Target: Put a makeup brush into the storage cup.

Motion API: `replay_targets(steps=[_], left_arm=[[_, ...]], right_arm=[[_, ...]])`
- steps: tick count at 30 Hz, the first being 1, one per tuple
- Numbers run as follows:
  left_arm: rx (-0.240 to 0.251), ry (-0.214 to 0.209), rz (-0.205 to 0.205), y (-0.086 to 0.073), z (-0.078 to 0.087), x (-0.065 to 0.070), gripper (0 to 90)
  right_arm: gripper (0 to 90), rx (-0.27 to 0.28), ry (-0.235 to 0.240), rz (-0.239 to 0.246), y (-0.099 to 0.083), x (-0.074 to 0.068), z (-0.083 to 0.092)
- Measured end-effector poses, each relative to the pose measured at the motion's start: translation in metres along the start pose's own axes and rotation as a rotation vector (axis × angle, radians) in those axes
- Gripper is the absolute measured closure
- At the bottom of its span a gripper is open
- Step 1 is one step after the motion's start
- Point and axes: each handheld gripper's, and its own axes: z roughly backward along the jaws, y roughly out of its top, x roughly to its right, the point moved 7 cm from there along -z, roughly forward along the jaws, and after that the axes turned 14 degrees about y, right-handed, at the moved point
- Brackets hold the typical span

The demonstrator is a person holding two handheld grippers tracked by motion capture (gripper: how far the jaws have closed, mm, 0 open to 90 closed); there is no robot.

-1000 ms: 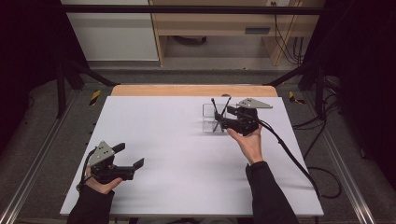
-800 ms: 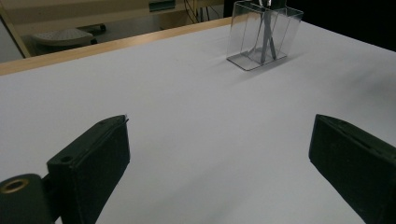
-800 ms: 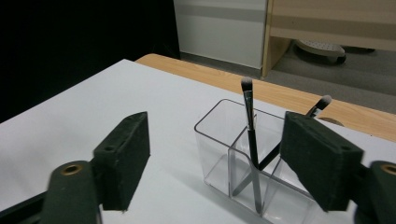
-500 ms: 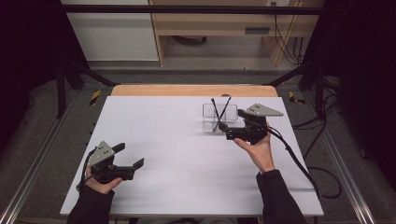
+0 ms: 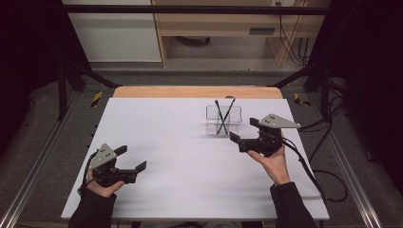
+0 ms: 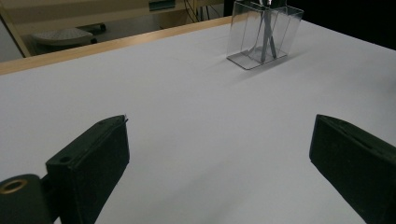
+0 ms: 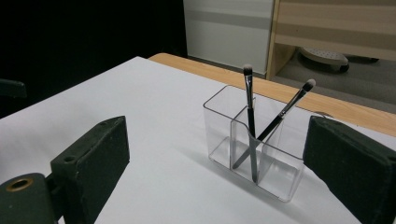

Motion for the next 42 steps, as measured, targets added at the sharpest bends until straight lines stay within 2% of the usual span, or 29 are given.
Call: replay_targets(steps=[7, 21, 33, 39, 42], left_arm=[[0.004, 0.002, 0.001, 0.000, 0.001, -0.001, 4.4], [0.010, 0.000, 0.006, 0.001, 0.002, -0.001, 4.4], [0.012, 0.001, 0.009, 0.001, 0.002, -0.002, 4.3], [0.016, -0.001, 0.011, 0.002, 0.002, -0.002, 4.3], [0.017, -0.005, 0.014, 0.002, 0.003, -0.002, 4.3]], right_arm=[[7.2, -0.005, -0.009, 0.009, -0.011, -0.001, 0.013], [6.7, 0.017, -0.017, -0.018, -0.035, 0.000, 0.034], [5.4, 0.006, -0.063, -0.023, -0.052, 0.006, 0.050], [5.3, 0.009, -0.080, -0.045, -0.061, 0.008, 0.059], [5.4, 0.013, -0.074, -0.046, -0.065, 0.008, 0.062]])
